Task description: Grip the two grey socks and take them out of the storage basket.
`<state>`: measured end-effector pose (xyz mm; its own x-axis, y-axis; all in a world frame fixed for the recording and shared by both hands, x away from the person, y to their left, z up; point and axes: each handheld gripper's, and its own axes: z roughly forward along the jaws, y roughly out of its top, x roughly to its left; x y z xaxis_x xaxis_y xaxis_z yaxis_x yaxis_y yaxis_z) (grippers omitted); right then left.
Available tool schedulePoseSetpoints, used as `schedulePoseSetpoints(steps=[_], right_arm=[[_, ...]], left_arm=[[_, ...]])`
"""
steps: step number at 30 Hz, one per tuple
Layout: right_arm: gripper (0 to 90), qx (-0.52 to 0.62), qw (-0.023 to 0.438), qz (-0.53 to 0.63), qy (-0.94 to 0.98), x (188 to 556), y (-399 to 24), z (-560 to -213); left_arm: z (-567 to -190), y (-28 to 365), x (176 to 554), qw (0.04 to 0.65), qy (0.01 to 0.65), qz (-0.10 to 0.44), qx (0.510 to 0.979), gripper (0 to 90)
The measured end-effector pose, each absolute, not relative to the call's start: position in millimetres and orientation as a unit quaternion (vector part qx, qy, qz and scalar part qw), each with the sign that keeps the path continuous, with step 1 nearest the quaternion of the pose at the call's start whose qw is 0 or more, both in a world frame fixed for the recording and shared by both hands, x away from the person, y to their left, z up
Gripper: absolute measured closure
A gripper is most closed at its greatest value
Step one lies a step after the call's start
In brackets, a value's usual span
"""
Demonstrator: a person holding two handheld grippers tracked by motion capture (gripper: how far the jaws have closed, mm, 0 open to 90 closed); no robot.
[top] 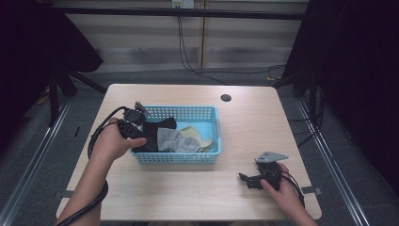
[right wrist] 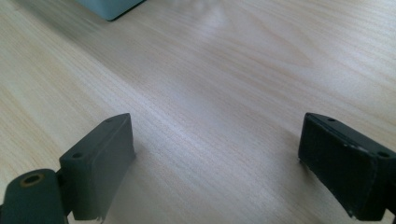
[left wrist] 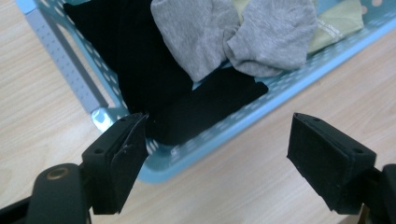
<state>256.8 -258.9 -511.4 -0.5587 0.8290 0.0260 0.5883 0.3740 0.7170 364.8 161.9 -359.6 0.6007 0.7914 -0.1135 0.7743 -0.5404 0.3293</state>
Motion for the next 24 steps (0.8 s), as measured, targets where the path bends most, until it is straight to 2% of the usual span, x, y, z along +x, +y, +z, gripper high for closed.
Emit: schedulePoseSetpoints(steps=[7,14,24], right_arm=[[9.8,0.437,0.172,0.349,0.811,256.9,-259.0,-511.4],[9.8,0.437,0.172,0.349,0.811,256.9,-259.0,-511.4],[9.8,0.438,0.172,0.349,0.810,256.8,-258.9,-511.4]], left_arm=[[-371.1,154.9,384.9,0.183,0.461,0.031,0.868,20.5],[-391.3,145.0,396.9,0.181,0.470,0.012,0.864,20.8],[-413.0,116.3,410.6,0.189,0.468,-0.010,0.863,25.9]])
